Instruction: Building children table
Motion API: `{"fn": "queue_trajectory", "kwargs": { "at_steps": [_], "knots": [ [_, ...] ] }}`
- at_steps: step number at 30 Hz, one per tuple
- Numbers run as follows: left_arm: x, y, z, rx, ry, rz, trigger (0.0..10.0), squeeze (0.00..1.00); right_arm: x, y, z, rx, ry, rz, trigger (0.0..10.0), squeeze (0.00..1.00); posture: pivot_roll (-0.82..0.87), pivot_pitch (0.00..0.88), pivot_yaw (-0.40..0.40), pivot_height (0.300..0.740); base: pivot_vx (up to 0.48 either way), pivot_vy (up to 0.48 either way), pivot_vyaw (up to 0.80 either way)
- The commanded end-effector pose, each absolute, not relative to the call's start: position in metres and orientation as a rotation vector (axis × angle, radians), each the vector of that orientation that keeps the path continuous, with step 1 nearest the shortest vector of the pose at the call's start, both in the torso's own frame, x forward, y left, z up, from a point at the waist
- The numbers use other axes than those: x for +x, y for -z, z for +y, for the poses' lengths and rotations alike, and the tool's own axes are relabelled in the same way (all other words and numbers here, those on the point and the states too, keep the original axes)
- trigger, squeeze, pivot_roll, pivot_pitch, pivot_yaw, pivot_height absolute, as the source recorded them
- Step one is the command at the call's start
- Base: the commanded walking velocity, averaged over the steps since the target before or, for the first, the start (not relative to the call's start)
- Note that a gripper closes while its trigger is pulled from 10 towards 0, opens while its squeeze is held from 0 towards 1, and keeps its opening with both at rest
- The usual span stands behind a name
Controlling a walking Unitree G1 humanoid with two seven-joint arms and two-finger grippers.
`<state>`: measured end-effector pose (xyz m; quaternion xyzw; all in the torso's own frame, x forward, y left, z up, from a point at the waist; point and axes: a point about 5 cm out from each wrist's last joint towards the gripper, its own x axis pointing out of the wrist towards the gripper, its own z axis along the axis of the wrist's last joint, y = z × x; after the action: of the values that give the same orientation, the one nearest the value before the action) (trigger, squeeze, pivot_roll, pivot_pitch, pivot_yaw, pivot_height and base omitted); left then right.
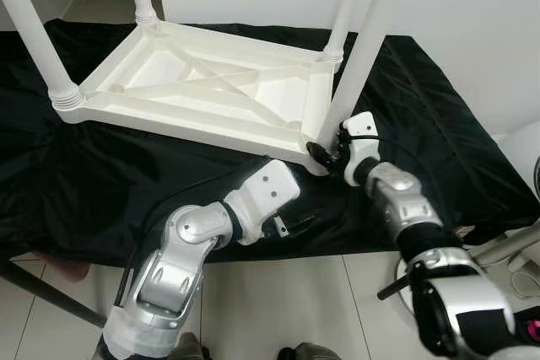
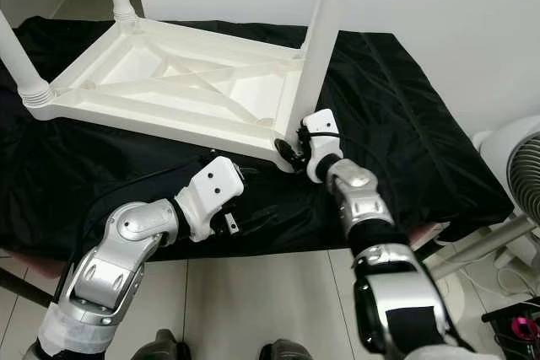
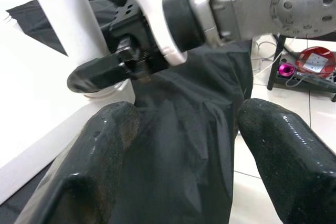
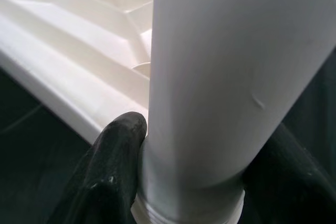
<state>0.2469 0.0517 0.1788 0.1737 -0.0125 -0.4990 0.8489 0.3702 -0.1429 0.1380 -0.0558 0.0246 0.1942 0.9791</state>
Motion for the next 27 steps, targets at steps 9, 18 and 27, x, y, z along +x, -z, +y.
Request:
{"fn": "queue_trajectory", "kwargs": {
  "at_steps": [9, 18, 27],
  "knots": [
    [0.252, -0.178, 0.053, 0.353, 0.949, -0.035, 10.0, 0.0, 0.36, -0.126, -0.11, 0.017, -0.078, 0.074, 10.0, 0.0, -0.03, 0.034, -0.054, 0.74, 0.0, 0.0, 0.0],
    [0.253, -0.178, 0.053, 0.352, 0.939, -0.036, 10.0, 0.0, 0.347, -0.134, -0.096, 0.032, -0.059, 0.007, 10.0, 1.0, -0.04, 0.032, -0.057, 0.74, 0.0, 0.0, 0.0],
    [0.252, -0.178, 0.053, 0.352, 0.944, -0.036, 10.0, 0.0, 0.334, -0.136, -0.108, 0.029, -0.04, -0.036, 10.0, 0.62, -0.04, 0.028, -0.059, 0.74, 0.0, 0.0, 0.0]
  ]
}}
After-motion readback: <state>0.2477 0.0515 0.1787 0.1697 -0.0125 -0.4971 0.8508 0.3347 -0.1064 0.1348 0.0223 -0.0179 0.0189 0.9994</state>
